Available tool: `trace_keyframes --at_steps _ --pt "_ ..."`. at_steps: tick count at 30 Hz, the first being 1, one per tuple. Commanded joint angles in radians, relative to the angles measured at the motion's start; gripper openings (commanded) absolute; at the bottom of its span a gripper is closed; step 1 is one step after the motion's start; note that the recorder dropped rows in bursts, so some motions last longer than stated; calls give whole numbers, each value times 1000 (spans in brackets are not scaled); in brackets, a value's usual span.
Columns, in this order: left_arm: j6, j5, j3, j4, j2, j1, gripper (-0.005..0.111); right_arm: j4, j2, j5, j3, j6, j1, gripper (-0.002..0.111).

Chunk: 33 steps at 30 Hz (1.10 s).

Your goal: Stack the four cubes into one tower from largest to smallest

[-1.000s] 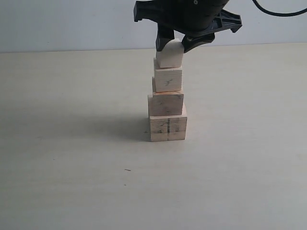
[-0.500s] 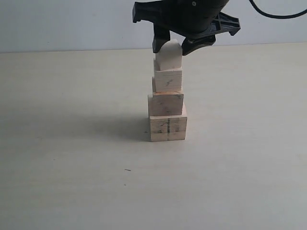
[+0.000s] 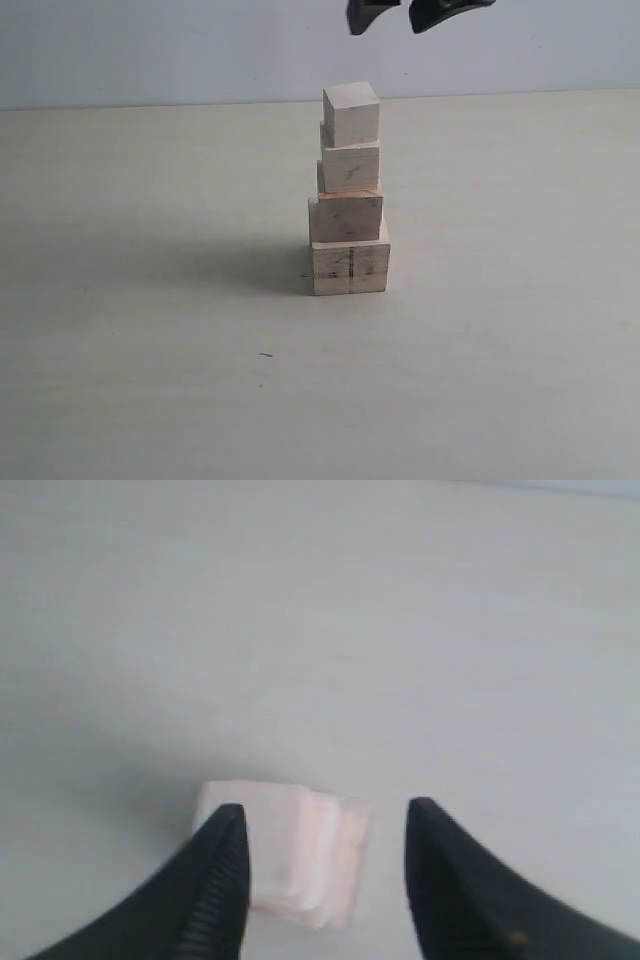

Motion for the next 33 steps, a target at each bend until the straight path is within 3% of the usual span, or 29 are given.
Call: trace_keyframes --at_steps 1,4,6,8,13,21,33 --pt "2 -5 -1 4 -7 -4 0 -133 16 20 -1 -23 -99 21" --pt "2 -5 -1 4 -7 -4 0 -14 34 35 -1 -173 -212 0" --pt "2 -5 -1 4 -7 -4 0 229 62 123 23 -419 -282 0" --pt "2 -5 -1 4 -7 -4 0 446 85 136 86 -544 -346 0" --pt "2 -5 -1 4 -7 -4 0 697 87 120 209 -740 -369 0" --pt "2 -5 -1 4 -7 -4 0 776 87 -8 276 -800 -369 0" --pt "2 -5 -1 4 -7 -4 0 1001 87 -27 276 -964 -369 0"
